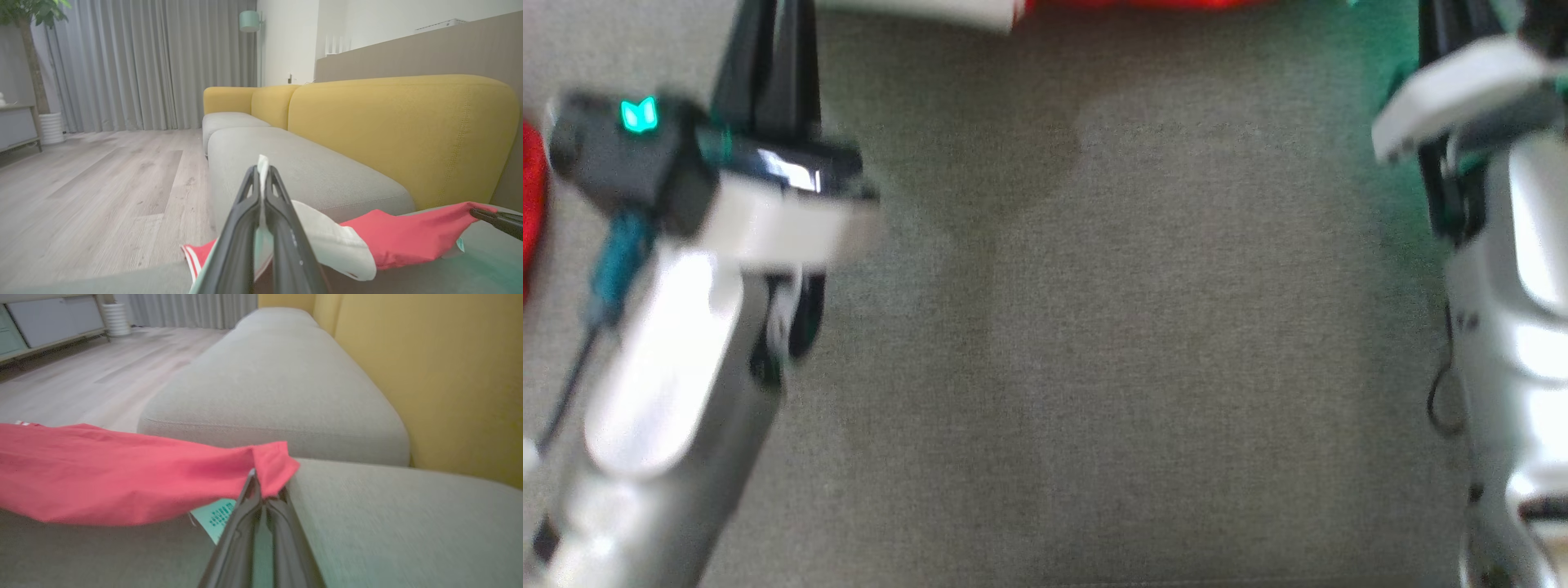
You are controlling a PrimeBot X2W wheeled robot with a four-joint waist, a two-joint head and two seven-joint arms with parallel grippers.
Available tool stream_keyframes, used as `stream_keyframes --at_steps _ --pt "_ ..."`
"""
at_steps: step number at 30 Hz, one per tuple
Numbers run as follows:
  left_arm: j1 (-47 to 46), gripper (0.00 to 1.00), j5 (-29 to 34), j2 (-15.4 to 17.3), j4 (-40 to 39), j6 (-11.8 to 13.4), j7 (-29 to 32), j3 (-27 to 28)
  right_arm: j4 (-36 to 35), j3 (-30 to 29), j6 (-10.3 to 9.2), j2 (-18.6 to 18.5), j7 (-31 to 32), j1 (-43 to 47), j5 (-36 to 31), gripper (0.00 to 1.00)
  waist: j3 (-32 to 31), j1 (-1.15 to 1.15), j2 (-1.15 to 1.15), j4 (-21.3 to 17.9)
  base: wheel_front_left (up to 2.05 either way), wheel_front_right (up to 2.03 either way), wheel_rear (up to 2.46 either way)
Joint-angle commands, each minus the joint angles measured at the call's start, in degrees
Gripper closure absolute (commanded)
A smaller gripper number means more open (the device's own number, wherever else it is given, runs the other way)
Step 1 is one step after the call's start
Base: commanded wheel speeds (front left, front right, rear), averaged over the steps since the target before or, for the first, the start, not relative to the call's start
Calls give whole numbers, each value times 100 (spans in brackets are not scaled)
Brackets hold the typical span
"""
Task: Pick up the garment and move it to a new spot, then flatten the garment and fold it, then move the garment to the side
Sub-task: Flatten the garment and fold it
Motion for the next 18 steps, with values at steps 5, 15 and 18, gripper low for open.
stream_keyframes --at_steps 5,15,18 --pt "835 100 -82 315 -697 282 -95 226 -758 -200 41 235 -68 943 -21 100 -488 1 0 -10 0 0 0" --pt "2828 100 -120 559 -1832 799 20 -25 -3032 -571 41 444 731 3712 355 100 -1577 1 0 162 0 0 0" --pt "3271 100 -87 654 -2180 931 149 -141 -3794 -629 41 455 1114 4509 467 100 -1821 1 0 182 0 0 0"
